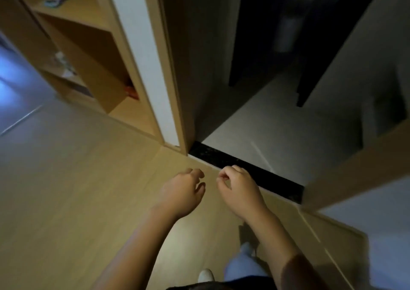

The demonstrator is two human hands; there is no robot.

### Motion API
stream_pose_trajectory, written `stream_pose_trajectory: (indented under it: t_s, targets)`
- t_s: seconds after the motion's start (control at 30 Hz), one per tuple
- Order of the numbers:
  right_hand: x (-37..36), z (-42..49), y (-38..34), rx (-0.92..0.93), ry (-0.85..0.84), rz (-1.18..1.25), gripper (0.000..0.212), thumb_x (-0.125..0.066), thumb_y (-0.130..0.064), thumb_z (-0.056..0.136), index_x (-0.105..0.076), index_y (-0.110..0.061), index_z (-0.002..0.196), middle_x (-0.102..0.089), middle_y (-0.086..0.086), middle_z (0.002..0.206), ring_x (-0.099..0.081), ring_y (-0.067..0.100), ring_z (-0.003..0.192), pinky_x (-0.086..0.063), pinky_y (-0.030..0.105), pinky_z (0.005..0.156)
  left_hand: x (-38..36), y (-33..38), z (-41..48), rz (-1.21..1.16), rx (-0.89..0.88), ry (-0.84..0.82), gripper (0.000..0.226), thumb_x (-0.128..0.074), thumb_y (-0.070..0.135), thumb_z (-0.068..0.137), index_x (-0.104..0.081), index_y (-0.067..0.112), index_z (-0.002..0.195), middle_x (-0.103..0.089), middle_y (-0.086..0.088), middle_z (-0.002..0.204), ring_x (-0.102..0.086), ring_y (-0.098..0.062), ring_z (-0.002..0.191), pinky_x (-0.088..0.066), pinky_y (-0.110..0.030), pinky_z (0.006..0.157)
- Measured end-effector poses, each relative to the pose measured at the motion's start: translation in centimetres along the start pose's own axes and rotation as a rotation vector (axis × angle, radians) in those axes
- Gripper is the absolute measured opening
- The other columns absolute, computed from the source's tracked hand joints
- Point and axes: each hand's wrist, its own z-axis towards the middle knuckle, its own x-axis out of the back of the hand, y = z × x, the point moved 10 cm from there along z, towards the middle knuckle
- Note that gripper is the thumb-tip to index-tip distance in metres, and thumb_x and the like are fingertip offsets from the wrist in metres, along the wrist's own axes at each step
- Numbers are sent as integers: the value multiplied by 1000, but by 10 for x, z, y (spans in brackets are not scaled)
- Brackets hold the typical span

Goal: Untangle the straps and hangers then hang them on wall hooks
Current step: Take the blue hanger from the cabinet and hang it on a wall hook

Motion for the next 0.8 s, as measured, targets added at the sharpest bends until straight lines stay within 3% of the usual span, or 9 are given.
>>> stream_pose_trajectory:
  t_s: [0.13,0.43,0.67,0.8]
  targets:
    - [-27,47,-28,71,-89,-8,23,-44,-24,93,-57,-13,109,-55,2,114,-45,10,96,-43,28,82,16,-53,12,-60,151,59,32,-45,32,93,-52,20,122,-60,2,115,-58,-17,102,-41,-23,77]
    - [-63,187,-87,257,-271,-106,28,-42,-25,95,-53,-14,118,-53,3,121,-46,14,111,-45,31,94,74,-136,97,-123,376,171,28,-47,32,91,-55,20,116,-63,3,111,-61,-20,98,-48,-31,81]
    - [-87,288,-135,385,-403,-155,30,-41,-25,95,-51,-14,121,-51,2,122,-45,13,113,-44,29,96,121,-186,163,-173,514,247,30,-46,32,92,-55,19,118,-63,1,112,-60,-20,100,-49,-32,82]
    - [-109,325,-160,447,-442,-169,30,-42,-25,95,-52,-15,121,-52,1,121,-46,14,112,-44,32,96,133,-215,177,-243,588,303,29,-48,26,93,-56,14,118,-64,-4,111,-58,-21,101,-41,-26,79]
